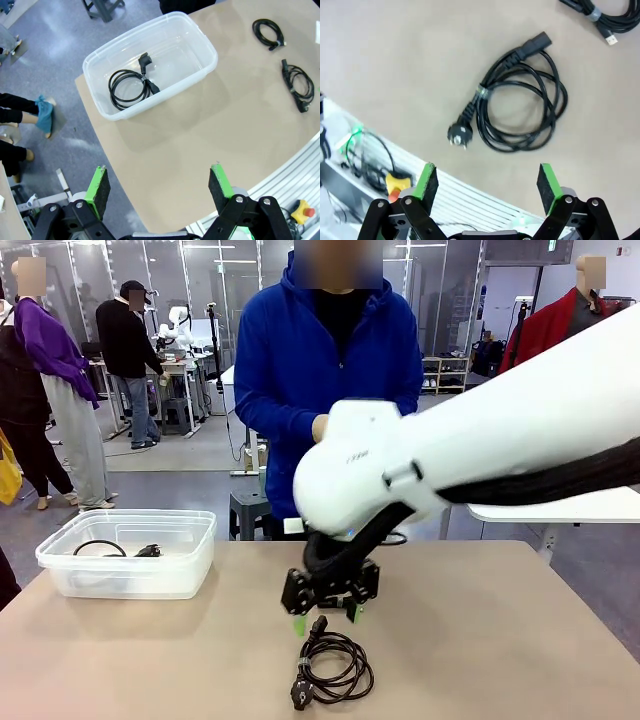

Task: Organize and store the cables.
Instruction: Place the Power Cable into the Organizing box.

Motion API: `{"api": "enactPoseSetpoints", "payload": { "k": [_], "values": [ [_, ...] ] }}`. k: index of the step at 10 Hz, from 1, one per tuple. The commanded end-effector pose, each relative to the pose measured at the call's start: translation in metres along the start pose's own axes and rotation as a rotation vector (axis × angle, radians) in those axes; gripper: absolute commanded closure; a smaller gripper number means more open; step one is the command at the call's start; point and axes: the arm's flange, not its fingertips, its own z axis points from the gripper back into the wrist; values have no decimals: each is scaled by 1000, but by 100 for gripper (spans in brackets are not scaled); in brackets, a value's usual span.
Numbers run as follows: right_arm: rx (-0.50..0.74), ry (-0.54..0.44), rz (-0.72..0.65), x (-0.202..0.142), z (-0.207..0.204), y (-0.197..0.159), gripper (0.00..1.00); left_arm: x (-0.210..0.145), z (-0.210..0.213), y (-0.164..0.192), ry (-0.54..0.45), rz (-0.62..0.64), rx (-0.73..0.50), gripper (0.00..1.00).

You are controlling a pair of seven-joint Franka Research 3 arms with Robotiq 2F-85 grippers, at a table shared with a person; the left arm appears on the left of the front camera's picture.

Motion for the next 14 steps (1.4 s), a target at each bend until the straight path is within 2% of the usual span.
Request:
{"api": "enactPoseSetpoints", "payload": {
  "k": [1, 3, 4, 6, 8, 9, 10, 11, 13, 14],
  "values": [
    [43, -2, 80, -28, 28, -39, 0, -1, 0, 0, -1, -7, 0, 0],
    [44, -89, 199, -45, 56, -59, 0, -1, 0, 0, -1, -7, 0, 0],
    [77, -152, 227, -53, 74, -74, 0, -1, 0, 0, -1, -7, 0, 0],
    [66, -279, 281, -75, 104, -105, 0, -1, 0, 0, -1, -7, 0, 0],
    [3, -386, 222, -105, 129, -140, 0, -1, 0, 0, -1, -7, 0, 0],
    [-32, -399, 240, -118, 138, -161, 0, -1, 0, 0, -1, -7, 0, 0],
    [35, -454, 252, -136, 158, -183, 0, -1, 0, 0, -1, -7, 0, 0],
    [43, -513, 246, -155, 174, -202, 0, -1, 0, 0, -1, -7, 0, 0],
    [26, -567, 235, -192, 197, -233, 0, -1, 0, 0, -1, -7, 0, 0],
    [88, -581, 258, -205, 206, -248, 0, -1, 0, 0, -1, -7, 0, 0]
  ]
}}
